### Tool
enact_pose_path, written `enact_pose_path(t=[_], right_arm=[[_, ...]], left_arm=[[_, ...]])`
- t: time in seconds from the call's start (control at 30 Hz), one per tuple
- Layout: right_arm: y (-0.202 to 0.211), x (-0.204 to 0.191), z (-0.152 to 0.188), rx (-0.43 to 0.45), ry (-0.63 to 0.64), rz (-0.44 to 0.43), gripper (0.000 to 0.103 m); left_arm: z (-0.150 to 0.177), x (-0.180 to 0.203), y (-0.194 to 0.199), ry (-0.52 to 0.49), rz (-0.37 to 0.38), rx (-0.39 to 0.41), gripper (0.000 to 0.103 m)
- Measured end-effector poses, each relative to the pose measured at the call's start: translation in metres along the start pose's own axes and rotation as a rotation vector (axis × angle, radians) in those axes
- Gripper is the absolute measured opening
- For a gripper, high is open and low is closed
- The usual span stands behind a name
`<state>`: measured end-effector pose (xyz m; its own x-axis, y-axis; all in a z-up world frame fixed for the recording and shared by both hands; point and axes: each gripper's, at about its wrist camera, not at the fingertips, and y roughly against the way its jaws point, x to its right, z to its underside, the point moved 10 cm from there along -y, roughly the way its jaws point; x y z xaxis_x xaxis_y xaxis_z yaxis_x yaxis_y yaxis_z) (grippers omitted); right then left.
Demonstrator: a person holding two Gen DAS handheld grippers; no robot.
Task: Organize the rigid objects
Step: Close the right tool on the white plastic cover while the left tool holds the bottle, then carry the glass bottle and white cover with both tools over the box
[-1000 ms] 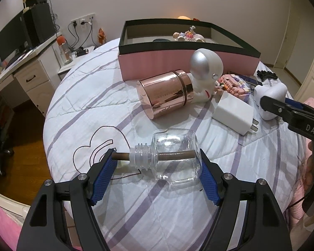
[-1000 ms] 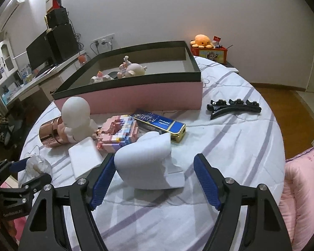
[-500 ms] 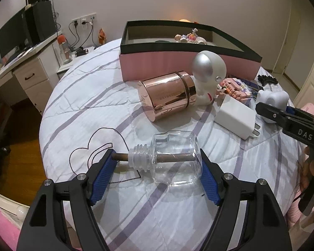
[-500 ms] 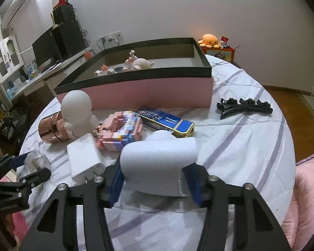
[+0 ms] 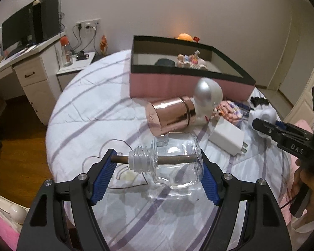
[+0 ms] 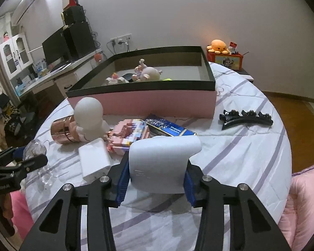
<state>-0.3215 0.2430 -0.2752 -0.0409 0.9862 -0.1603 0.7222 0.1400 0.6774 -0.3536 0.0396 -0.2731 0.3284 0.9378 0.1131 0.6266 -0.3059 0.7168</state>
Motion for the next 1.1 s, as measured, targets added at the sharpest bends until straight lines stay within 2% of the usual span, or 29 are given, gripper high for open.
enact_pose_path(t=[0.27,0.37,0.5,0.77,0.93,1.1], right_arm=[[0.014,-0.009,-0.009,0.038,0.028,-0.028,0.045],[0.022,-0.011,-0.017,0.072,0.059,0.012,0.045],[0.033,-0.017,-0.030,0.101,0.079,0.001,0.045],[0.066,-0.039,-0.061,0.186,0.125,-0.024,0.045],[0.088,-0.050,-0.085,0.260,0.148,-0.032,0.045],[0.100,-0.060,-0.107,0.313,0.170,-0.042,0.045]], left_arm=[[-0.015,0.002,0.020,-0.016,-0.010,0.049,0.076],[-0.023,0.004,0.029,-0.022,-0.014,0.070,0.076],[-0.036,0.007,0.042,-0.033,-0.022,0.104,0.076],[-0.073,0.014,0.079,-0.055,-0.081,0.217,0.076],[-0.101,0.020,0.109,-0.052,-0.070,0.308,0.076],[-0.122,0.028,0.126,-0.073,-0.076,0.361,0.076]])
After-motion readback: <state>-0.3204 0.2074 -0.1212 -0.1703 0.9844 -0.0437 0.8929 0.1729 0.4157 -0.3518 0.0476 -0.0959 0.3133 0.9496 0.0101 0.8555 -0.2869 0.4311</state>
